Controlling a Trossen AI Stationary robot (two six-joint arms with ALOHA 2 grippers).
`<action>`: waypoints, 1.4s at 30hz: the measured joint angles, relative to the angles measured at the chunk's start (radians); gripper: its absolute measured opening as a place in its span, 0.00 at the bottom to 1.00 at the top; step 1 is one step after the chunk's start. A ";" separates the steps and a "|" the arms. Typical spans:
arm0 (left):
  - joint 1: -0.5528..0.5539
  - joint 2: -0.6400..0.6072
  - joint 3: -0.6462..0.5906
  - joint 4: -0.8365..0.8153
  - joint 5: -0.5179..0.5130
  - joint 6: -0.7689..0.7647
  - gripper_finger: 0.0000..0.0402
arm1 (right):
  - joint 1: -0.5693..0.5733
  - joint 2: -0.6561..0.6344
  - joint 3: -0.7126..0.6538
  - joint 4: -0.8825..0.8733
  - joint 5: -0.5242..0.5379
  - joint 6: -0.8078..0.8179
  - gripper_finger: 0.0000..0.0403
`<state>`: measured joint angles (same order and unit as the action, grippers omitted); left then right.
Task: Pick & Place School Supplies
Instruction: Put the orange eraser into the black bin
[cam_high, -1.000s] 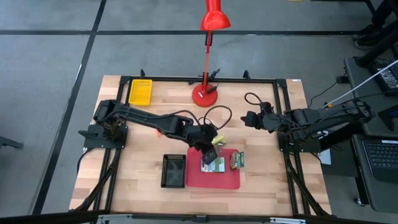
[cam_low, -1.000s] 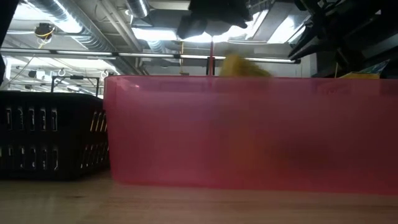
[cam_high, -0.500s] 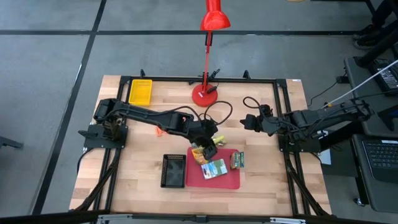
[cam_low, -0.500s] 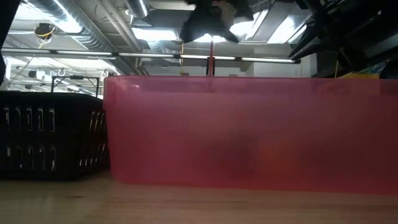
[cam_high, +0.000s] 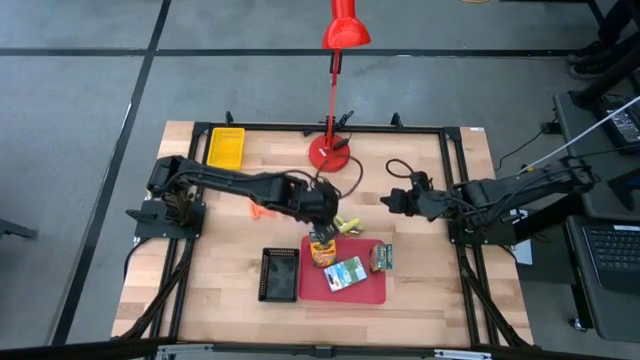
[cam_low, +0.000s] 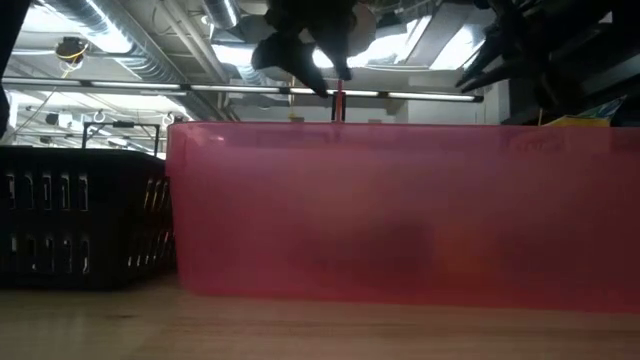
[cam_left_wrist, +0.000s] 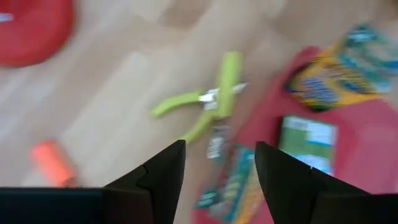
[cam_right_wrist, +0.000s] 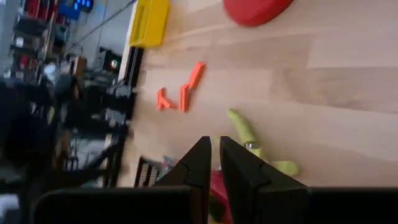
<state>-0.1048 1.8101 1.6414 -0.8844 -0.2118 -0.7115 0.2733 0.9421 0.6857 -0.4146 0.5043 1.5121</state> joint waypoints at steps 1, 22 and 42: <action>0.009 -0.007 0.000 -0.035 -0.010 0.000 0.47 | 0.000 0.012 0.000 0.020 -0.012 -0.013 0.10; 0.171 -0.147 -0.467 -0.052 0.152 -0.306 0.46 | 0.000 0.055 0.000 0.185 0.019 -0.094 0.10; 0.193 -0.062 -0.528 0.126 -0.002 -0.534 0.32 | -0.001 0.054 0.000 0.222 -0.024 -0.125 0.10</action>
<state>0.0883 1.7483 1.1133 -0.7589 -0.2134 -1.2454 0.2722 0.9966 0.6857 -0.1928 0.4801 1.3869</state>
